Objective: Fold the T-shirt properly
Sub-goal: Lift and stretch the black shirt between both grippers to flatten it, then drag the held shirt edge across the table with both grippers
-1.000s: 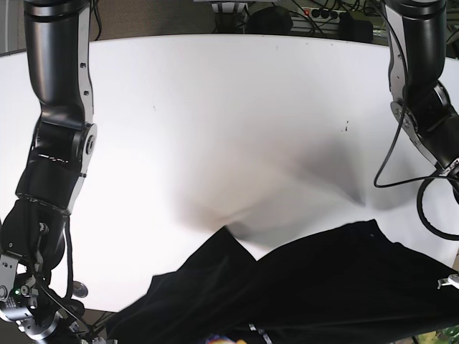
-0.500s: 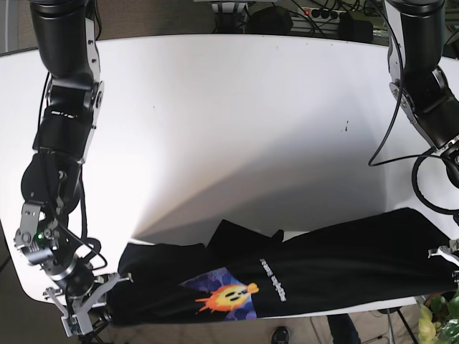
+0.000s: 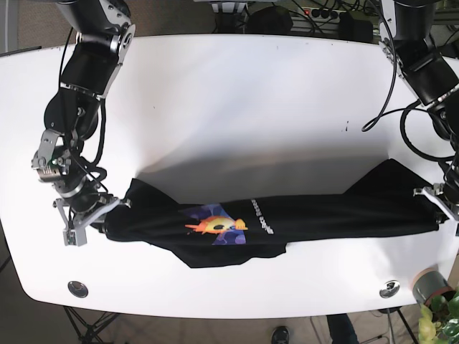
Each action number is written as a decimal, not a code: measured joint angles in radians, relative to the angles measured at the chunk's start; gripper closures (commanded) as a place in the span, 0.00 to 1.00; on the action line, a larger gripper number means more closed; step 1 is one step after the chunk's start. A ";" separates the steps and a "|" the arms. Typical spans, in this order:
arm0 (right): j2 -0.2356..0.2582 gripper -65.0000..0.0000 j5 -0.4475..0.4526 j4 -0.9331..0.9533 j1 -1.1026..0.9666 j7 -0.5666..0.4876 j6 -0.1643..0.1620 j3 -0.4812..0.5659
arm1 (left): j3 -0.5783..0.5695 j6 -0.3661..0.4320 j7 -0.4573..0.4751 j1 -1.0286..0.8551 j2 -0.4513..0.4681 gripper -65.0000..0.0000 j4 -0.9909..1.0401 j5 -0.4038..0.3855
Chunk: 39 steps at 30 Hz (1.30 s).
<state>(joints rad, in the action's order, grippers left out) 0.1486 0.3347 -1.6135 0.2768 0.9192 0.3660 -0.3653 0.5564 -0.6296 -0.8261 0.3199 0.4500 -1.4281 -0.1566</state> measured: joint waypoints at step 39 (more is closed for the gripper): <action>-0.048 0.71 0.120 -0.150 -0.496 -0.011 0.131 -0.086 | 0.155 -0.077 0.140 -0.494 0.011 1.00 0.034 0.013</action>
<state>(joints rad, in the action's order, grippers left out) 0.1001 0.4549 -1.7630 -0.2192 0.9081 0.4973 -0.4511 0.7116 -0.7063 -0.6857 -0.1738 0.4606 -1.3941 -0.1436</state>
